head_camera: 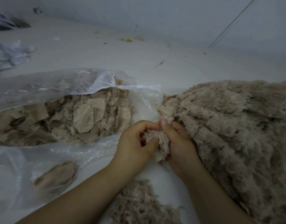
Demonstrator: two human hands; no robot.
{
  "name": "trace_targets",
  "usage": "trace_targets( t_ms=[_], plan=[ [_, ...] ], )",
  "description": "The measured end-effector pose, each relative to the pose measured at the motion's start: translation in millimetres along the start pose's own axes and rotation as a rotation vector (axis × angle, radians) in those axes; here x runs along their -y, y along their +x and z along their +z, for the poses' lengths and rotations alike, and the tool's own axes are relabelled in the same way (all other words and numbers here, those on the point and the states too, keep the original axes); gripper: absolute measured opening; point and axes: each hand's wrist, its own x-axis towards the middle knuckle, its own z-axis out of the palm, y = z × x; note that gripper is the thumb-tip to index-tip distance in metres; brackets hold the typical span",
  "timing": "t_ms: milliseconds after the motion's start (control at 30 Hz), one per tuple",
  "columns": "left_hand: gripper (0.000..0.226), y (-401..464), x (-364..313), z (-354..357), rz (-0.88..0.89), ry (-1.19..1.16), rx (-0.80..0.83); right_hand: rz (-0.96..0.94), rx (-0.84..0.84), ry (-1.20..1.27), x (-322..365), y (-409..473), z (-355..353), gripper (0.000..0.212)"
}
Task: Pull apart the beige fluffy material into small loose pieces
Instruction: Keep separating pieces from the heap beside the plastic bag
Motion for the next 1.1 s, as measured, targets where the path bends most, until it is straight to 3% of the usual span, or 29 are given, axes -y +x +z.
trace_targets(
  t_ms=[133,433,567,700,800,933,1100],
  plan=[
    [0.034,0.6,-1.5,-1.7,0.032,-0.009,-0.028,-0.016,0.005,-0.085,0.5,0.7,-2.1,0.027],
    [0.019,3.2,5.9,-14.5,0.017,-0.122,-0.265,-0.079,-0.153,-0.152,2.5,1.5,3.0,0.031],
    [0.02,3.5,6.7,-13.3,-0.028,-0.153,-0.211,-0.037,-0.116,-0.164,6.4,0.2,3.1,0.036],
    [0.016,3.7,4.2,-11.9,0.001,-0.051,-0.169,-0.11,0.103,-0.216,6.0,-4.9,-0.1,0.05],
    [0.011,3.5,-0.5,-11.4,0.009,-0.016,-0.14,-0.124,0.193,-0.329,5.1,-7.7,1.8,0.04],
    [0.022,4.2,-1.4,-12.6,-0.043,-0.128,-0.149,-0.097,0.163,-0.405,3.6,-6.1,0.1,0.025],
    [0.016,5.4,-1.4,-14.0,-0.031,-0.226,-0.154,-0.042,0.015,-0.356,2.1,-0.1,-3.8,0.033]
  ],
)
